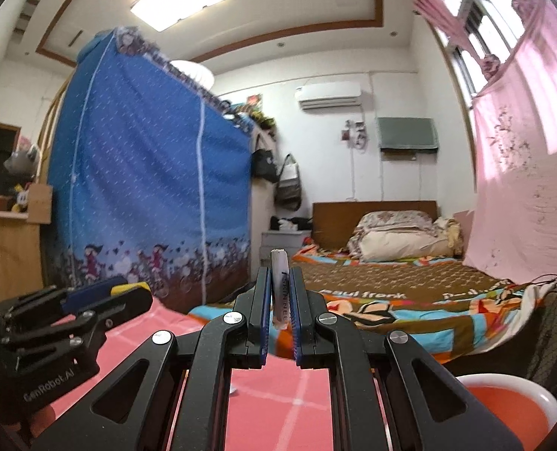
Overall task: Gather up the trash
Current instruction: 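Carry the yellow cylinder and white packet over the orange bucket and open both tools, then move both tools back to the remaining trash on the bedspread, then grasp the green-and-white carton with the left tool while the right tool grasps the white tube, then carry the carton and tube over the orange bucket and open both tools, then move both tools back to the white packet and yellow cylinder on the bedspread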
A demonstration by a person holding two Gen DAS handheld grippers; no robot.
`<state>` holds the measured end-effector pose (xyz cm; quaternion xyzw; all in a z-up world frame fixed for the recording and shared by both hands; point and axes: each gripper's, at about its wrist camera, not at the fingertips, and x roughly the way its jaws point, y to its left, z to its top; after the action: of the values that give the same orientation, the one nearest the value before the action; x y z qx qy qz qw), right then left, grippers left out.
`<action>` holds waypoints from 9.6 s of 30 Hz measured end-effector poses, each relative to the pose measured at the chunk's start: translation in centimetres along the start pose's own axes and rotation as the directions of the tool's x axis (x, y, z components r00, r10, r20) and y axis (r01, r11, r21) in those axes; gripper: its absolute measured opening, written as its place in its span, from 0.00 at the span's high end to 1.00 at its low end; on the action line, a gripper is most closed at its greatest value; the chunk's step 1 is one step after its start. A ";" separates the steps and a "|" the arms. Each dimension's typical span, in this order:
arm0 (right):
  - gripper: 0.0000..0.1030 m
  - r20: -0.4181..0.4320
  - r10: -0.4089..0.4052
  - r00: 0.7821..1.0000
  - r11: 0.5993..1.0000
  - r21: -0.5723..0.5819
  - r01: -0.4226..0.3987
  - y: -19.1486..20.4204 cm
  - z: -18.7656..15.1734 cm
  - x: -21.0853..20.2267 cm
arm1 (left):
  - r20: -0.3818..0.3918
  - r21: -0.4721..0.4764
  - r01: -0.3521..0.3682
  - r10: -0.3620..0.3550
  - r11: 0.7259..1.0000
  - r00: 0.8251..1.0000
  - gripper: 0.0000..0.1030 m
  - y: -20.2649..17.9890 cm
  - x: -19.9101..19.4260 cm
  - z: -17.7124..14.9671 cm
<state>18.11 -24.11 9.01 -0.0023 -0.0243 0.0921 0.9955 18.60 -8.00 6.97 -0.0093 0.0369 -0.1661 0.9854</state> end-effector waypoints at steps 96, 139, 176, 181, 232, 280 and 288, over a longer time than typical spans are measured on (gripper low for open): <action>0.00 0.007 -0.117 0.993 0.989 0.087 0.116 -3.6 0.0 -0.7 | -0.121 -0.102 -0.193 0.180 0.976 0.976 0.00 6.7 1.3 0.4; 0.65 -0.695 0.188 0.694 0.962 -0.010 -0.271 5.1 -9.3 14.8 | -0.604 -0.181 -0.063 -0.060 0.981 0.795 0.63 11.3 8.4 -6.8; 0.76 -0.480 0.156 0.864 0.985 0.005 -0.174 3.6 -6.4 9.3 | -0.379 -0.140 -0.039 -0.018 0.989 0.925 0.78 9.7 3.7 -4.3; 0.76 -0.400 0.133 0.907 0.989 -0.007 -0.148 3.4 -5.6 7.8 | -0.303 -0.119 -0.029 -0.008 0.992 0.953 0.78 9.0 2.6 -3.7; 0.75 -0.279 -0.300 0.912 0.931 0.125 0.344 -13.7 -5.3 -6.3 | -0.318 -0.016 0.349 -0.336 0.937 0.887 0.78 -13.6 6.3 -3.3; 0.34 -0.377 -0.306 0.874 0.896 0.196 0.398 -15.9 -5.0 -5.3 | -0.401 -0.159 0.142 -0.195 0.977 0.895 0.38 -9.7 7.2 -2.9; 0.12 -0.272 -0.252 0.929 0.922 0.225 0.316 -12.9 -3.4 -4.1 | -0.301 -0.173 0.003 -0.056 0.985 0.952 0.06 -4.4 5.1 -1.3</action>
<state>16.60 -37.52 5.57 0.1233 0.1076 -0.0526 0.9851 21.84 -13.82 5.41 -0.0684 0.2025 -0.1767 0.9608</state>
